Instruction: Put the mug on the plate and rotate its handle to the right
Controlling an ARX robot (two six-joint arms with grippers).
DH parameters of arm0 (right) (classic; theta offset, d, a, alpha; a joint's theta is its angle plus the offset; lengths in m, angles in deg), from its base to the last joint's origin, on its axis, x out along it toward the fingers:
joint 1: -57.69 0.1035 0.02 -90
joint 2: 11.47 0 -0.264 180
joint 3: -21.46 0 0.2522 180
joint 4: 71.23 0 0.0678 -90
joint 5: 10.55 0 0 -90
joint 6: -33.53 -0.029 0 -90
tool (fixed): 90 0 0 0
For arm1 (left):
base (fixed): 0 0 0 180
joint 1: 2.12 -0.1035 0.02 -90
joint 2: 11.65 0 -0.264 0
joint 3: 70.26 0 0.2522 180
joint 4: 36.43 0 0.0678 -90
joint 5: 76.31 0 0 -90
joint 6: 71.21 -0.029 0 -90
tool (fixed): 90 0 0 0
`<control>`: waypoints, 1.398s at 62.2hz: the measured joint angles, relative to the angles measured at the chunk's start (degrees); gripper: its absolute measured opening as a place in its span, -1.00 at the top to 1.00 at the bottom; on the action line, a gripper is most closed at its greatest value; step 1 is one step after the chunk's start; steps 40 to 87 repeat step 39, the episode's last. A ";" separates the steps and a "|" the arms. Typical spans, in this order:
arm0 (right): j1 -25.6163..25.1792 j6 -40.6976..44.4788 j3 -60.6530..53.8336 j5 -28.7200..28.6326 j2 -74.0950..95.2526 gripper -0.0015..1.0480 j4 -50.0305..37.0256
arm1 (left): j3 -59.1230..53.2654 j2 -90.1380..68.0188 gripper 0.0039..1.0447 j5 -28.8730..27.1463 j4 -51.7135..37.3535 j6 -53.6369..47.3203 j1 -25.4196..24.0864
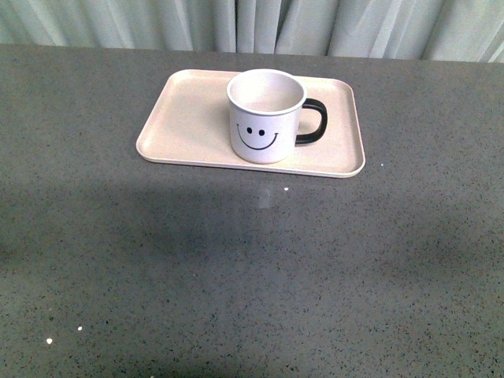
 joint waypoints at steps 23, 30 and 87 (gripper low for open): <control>0.00 -0.02 0.00 0.00 0.00 -0.82 0.00 | 0.00 0.00 -0.83 0.00 0.00 0.00 0.00; 0.00 -0.02 0.00 0.00 0.00 -0.82 0.00 | 0.00 0.00 -0.83 0.00 0.00 0.02 0.00; 0.00 -0.02 0.00 0.00 0.00 -0.82 0.00 | 0.00 0.00 -0.83 0.00 0.00 0.00 0.00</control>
